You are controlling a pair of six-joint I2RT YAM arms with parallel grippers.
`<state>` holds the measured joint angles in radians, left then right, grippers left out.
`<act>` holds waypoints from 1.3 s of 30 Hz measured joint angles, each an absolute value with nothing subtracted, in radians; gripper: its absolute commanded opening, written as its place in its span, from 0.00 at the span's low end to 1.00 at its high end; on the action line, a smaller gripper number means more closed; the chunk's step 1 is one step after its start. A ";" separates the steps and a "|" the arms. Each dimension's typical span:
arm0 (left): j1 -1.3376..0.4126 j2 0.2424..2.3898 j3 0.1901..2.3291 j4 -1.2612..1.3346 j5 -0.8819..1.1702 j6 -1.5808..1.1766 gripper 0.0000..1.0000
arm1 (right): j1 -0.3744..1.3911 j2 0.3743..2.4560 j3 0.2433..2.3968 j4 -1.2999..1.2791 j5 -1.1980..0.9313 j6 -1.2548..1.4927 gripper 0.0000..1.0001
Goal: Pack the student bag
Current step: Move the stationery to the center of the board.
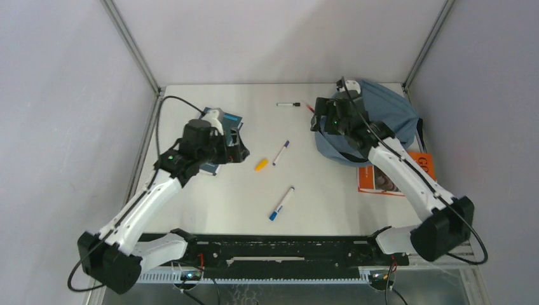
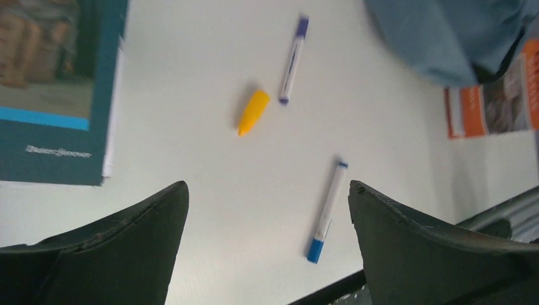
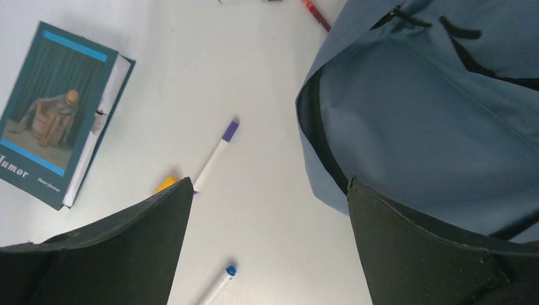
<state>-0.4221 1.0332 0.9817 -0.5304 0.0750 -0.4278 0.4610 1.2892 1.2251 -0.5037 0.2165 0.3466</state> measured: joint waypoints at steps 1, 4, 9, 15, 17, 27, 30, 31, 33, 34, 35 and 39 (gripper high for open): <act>-0.439 1.075 0.982 -0.540 0.083 -0.427 1.00 | 0.461 1.332 1.264 -0.535 0.205 0.345 1.00; -0.463 1.162 0.984 -0.564 0.090 -0.426 1.00 | 0.461 1.448 1.377 -0.601 0.203 0.339 1.00; -0.467 1.239 1.018 -0.638 0.051 -0.426 1.00 | 0.418 1.708 1.683 -0.655 0.164 0.308 1.00; -0.467 1.193 1.062 -0.654 -0.047 -0.443 1.00 | 0.345 2.178 2.306 -0.748 0.100 0.257 1.00; -0.467 1.140 1.060 -0.652 -0.088 -0.459 1.00 | 0.324 2.337 2.502 -0.776 0.076 0.242 1.00; -0.467 0.964 1.028 -0.594 -0.199 -0.505 1.00 | 0.255 2.498 2.449 -0.740 -0.026 0.244 1.00; -0.467 0.990 1.027 -0.593 -0.199 -0.510 1.00 | 0.245 2.529 2.455 -0.705 -0.027 0.244 1.00; -0.467 1.001 1.027 -0.593 -0.199 -0.515 1.00 | 0.242 2.546 2.467 -0.694 -0.028 0.244 1.00; -0.467 1.022 1.027 -0.593 -0.198 -0.521 1.00 | 0.239 2.577 2.489 -0.681 -0.033 0.247 1.00; -0.467 1.028 1.027 -0.593 -0.197 -0.523 1.00 | 0.236 2.595 2.500 -0.674 -0.036 0.249 1.00; -0.467 1.033 1.027 -0.594 -0.196 -0.525 1.00 | 0.235 2.613 2.508 -0.665 -0.039 0.251 1.00; -0.467 1.034 1.027 -0.594 -0.189 -0.527 1.00 | 0.235 2.658 2.509 -0.643 -0.048 0.262 1.00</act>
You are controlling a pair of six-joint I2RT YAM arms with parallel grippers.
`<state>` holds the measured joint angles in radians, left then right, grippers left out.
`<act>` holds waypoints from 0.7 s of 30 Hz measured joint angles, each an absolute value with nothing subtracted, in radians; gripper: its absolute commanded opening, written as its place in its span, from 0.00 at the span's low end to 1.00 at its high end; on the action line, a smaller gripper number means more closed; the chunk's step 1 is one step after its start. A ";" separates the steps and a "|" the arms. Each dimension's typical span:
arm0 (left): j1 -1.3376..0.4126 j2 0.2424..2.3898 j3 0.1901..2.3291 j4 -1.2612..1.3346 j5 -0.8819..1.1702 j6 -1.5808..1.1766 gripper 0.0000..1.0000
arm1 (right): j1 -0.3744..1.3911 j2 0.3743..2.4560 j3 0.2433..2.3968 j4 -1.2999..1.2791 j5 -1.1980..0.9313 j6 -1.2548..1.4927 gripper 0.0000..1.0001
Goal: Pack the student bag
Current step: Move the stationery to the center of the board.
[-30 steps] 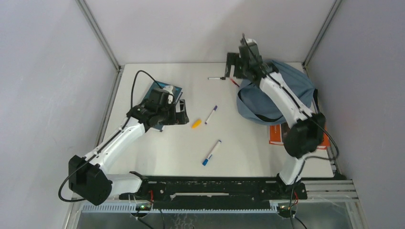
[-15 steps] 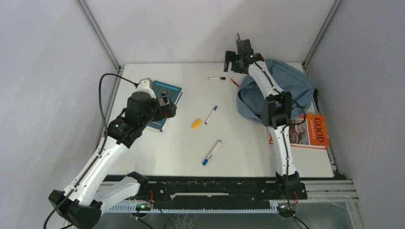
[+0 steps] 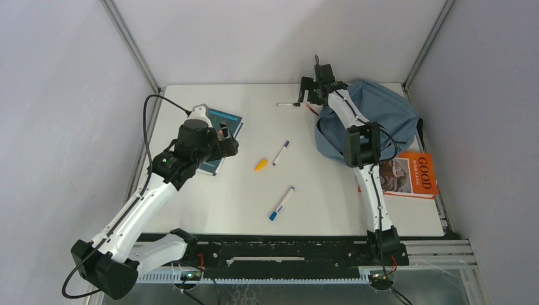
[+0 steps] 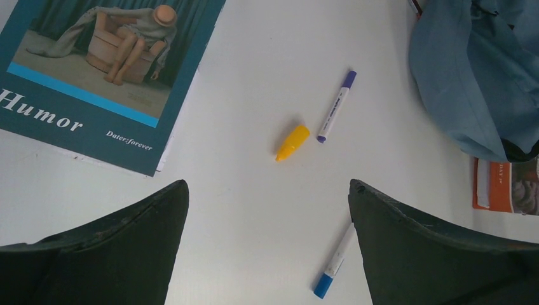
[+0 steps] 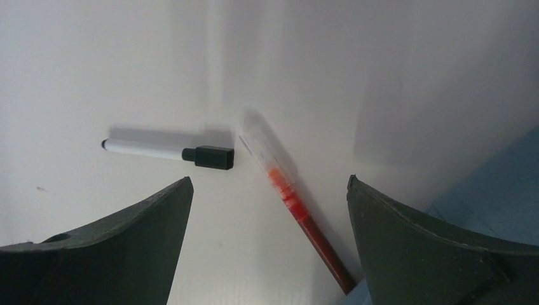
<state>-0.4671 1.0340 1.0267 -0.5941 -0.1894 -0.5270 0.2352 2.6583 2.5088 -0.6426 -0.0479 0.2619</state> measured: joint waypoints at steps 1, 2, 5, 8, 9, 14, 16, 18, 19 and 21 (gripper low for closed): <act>-0.467 1.034 1.027 -0.594 -0.190 -0.527 1.00 | 0.235 2.671 2.510 -0.638 -0.053 0.267 1.00; -0.467 1.034 1.027 -0.595 -0.191 -0.527 1.00 | 0.235 2.681 2.512 -0.637 -0.055 0.270 1.00; -0.467 1.033 1.027 -0.599 -0.196 -0.526 1.00 | 0.235 2.698 2.518 -0.635 -0.061 0.276 1.00; -0.467 1.032 1.027 -0.605 -0.201 -0.525 1.00 | 0.235 2.698 2.524 -0.640 -0.065 0.279 1.00; -0.467 1.032 1.027 -0.606 -0.202 -0.525 1.00 | 0.235 2.698 2.527 -0.643 -0.067 0.279 0.99; -0.467 1.032 1.027 -0.611 -0.205 -0.525 1.00 | 0.236 2.698 2.527 -0.680 -0.098 0.279 0.98; -0.467 1.032 1.027 -0.611 -0.205 -0.524 1.00 | 0.239 2.698 2.527 -0.691 -0.109 0.277 0.97; -0.467 1.032 1.027 -0.612 -0.205 -0.524 1.00 | 0.242 2.697 2.527 -0.700 -0.112 0.271 0.95; -0.467 1.032 1.027 -0.613 -0.205 -0.524 1.00 | 0.245 2.695 2.526 -0.705 -0.111 0.267 0.93; -0.467 1.032 1.027 -0.613 -0.206 -0.524 1.00 | 0.252 2.685 2.509 -0.709 -0.102 0.258 0.90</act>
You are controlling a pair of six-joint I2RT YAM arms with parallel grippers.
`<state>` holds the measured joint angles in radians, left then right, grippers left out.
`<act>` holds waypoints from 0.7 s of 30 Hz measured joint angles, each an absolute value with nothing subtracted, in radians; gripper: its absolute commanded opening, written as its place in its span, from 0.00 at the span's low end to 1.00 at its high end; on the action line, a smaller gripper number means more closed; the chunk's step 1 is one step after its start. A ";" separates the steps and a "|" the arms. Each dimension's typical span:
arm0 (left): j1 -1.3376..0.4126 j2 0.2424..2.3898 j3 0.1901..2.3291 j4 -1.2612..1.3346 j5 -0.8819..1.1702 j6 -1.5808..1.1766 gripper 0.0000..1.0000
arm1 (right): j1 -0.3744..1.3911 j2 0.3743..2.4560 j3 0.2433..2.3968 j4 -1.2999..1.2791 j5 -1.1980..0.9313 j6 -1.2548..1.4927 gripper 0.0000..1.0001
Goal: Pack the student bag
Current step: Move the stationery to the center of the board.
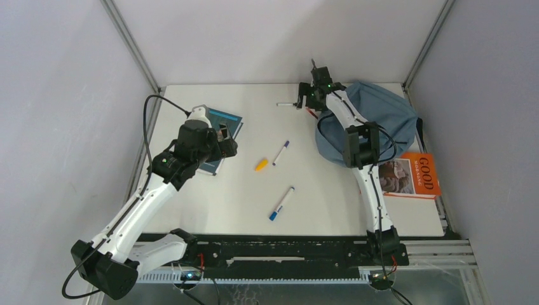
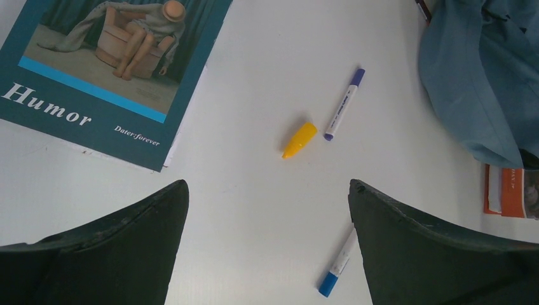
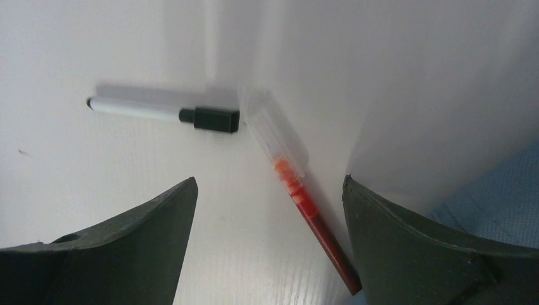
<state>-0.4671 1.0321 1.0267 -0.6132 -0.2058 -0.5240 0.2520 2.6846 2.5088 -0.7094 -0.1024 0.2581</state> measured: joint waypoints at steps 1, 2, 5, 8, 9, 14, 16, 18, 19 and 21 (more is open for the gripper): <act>-0.467 1.032 1.027 -0.614 -0.206 -0.524 1.00 | 0.258 2.673 2.489 -0.712 -0.093 0.252 0.89; -0.467 1.032 1.027 -0.614 -0.206 -0.524 1.00 | 0.264 2.659 2.467 -0.714 -0.080 0.247 0.86; -0.467 1.032 1.027 -0.614 -0.206 -0.524 1.00 | 0.293 2.613 2.391 -0.731 -0.024 0.230 0.75; -0.467 1.032 1.026 -0.614 -0.205 -0.524 1.00 | 0.325 2.590 2.352 -0.761 0.046 0.211 0.62; -0.467 1.032 1.026 -0.614 -0.205 -0.524 1.00 | 0.337 2.586 2.347 -0.772 0.073 0.206 0.58; -0.467 1.032 1.026 -0.614 -0.205 -0.524 1.00 | 0.369 2.582 2.336 -0.788 0.159 0.184 0.33; -0.467 1.032 1.026 -0.614 -0.205 -0.524 1.00 | 0.377 2.576 2.325 -0.785 0.165 0.177 0.15; -0.467 1.033 1.026 -0.614 -0.205 -0.524 1.00 | 0.387 2.566 2.309 -0.781 0.167 0.169 0.00; -0.467 1.033 1.026 -0.614 -0.205 -0.524 1.00 | 0.390 2.562 2.302 -0.780 0.168 0.160 0.00; -0.467 1.034 1.026 -0.614 -0.203 -0.524 1.00 | 0.400 2.550 2.284 -0.779 0.159 0.154 0.00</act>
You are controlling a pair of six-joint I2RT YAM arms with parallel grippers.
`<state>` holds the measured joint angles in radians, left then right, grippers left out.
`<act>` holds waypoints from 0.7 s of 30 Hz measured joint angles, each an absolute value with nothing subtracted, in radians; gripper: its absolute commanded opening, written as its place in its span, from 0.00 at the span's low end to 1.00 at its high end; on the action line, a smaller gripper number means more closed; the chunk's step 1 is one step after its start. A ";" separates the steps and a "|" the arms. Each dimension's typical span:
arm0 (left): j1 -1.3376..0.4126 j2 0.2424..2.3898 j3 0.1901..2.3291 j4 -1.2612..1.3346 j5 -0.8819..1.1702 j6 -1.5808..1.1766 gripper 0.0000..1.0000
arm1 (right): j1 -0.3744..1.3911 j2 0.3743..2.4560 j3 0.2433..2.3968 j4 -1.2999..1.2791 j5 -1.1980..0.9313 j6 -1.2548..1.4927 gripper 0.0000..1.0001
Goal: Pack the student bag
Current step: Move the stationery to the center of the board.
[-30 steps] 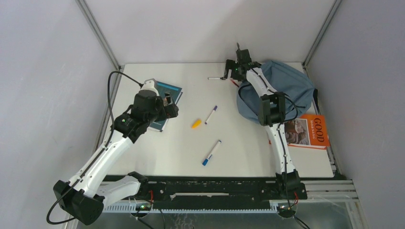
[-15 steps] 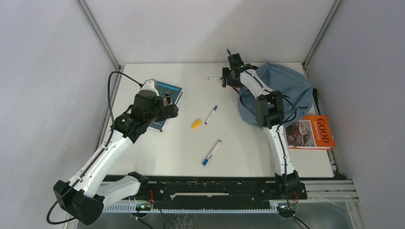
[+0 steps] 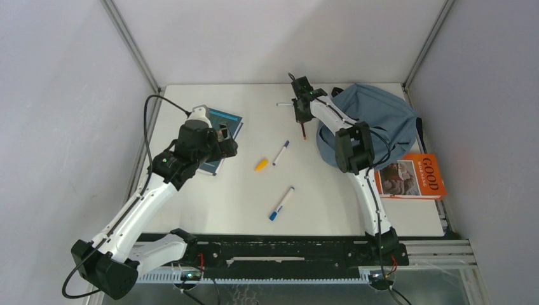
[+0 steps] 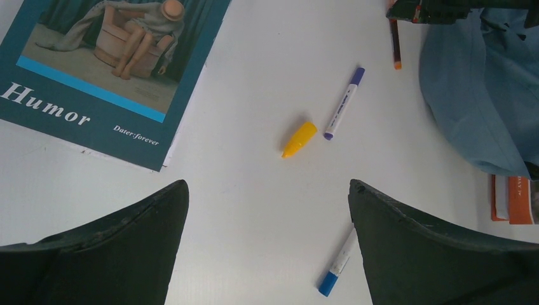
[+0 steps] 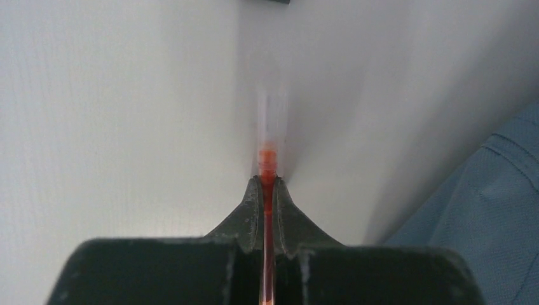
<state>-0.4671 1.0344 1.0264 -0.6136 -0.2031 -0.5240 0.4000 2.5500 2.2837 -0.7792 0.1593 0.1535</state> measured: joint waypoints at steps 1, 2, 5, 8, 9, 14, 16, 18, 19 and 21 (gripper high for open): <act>-0.467 1.035 1.026 -0.614 -0.203 -0.524 1.00 | 0.403 2.543 2.275 -0.781 0.147 0.152 0.00; -0.467 1.035 1.026 -0.613 -0.201 -0.524 1.00 | 0.403 2.539 2.268 -0.783 0.136 0.152 0.00; -0.467 1.040 1.026 -0.611 -0.197 -0.524 1.00 | 0.405 2.526 2.253 -0.793 0.089 0.159 0.00; -0.467 1.052 1.026 -0.608 -0.183 -0.524 1.00 | 0.414 2.499 2.212 -0.802 0.020 0.181 0.15; -0.467 1.055 1.026 -0.608 -0.177 -0.524 1.00 | 0.419 2.485 2.189 -0.804 -0.002 0.191 0.22; -0.467 1.075 1.027 -0.601 -0.121 -0.520 1.00 | 0.439 2.386 2.027 -0.804 -0.101 0.230 0.46; -0.467 1.087 1.027 -0.599 -0.096 -0.515 1.00 | 0.442 2.337 1.972 -0.804 -0.121 0.234 0.54; -0.467 1.103 1.027 -0.594 -0.073 -0.513 1.00 | 0.444 2.276 1.925 -0.798 -0.135 0.236 0.56; -0.469 1.112 1.029 -0.593 -0.065 -0.512 1.00 | 0.443 2.235 1.903 -0.794 -0.138 0.236 0.57; -0.472 1.128 1.030 -0.583 -0.049 -0.507 1.00 | 0.434 2.143 1.859 -0.762 -0.138 0.238 0.58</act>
